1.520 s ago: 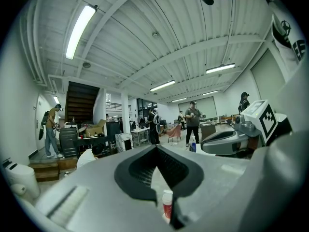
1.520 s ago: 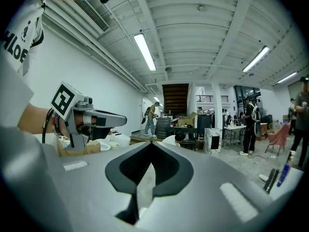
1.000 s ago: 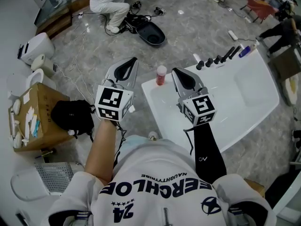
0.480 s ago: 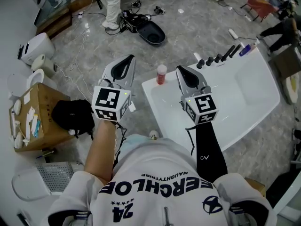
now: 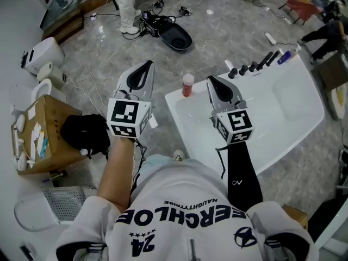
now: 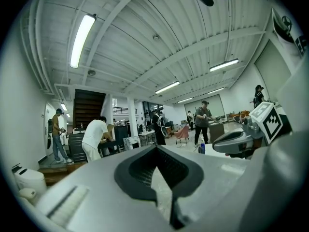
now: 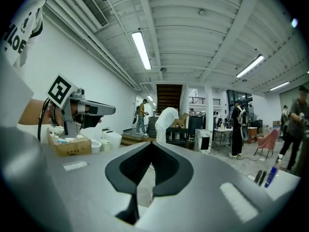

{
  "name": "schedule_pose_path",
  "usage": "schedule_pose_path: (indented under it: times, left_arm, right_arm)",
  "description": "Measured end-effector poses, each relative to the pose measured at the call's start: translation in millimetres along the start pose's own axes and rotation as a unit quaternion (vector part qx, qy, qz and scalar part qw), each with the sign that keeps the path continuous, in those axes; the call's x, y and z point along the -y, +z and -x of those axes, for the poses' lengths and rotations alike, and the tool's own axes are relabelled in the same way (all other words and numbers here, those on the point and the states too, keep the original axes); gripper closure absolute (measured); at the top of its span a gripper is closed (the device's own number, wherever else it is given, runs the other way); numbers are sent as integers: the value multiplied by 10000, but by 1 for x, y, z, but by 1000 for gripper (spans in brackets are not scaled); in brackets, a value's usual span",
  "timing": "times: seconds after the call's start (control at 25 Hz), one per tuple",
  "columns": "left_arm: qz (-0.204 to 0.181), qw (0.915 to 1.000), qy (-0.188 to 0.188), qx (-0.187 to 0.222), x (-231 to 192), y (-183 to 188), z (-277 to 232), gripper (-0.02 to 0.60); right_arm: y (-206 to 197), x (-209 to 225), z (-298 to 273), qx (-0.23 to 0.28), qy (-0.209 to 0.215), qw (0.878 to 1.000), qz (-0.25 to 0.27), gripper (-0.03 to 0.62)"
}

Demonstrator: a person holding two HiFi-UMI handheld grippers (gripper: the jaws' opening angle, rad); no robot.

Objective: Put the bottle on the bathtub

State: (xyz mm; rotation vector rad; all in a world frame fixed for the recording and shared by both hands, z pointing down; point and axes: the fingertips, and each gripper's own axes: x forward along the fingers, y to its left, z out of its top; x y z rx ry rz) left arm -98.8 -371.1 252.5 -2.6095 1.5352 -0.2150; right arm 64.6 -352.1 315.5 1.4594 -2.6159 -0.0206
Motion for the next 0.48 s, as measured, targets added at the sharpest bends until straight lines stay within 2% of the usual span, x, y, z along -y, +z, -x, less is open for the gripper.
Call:
schedule_pose_path:
  times: [0.48]
  left_arm:
    - [-66,10000,61,-26,-9,-3,4,581]
  right_arm:
    - [4,-3,2,127,-117,9998,56,566]
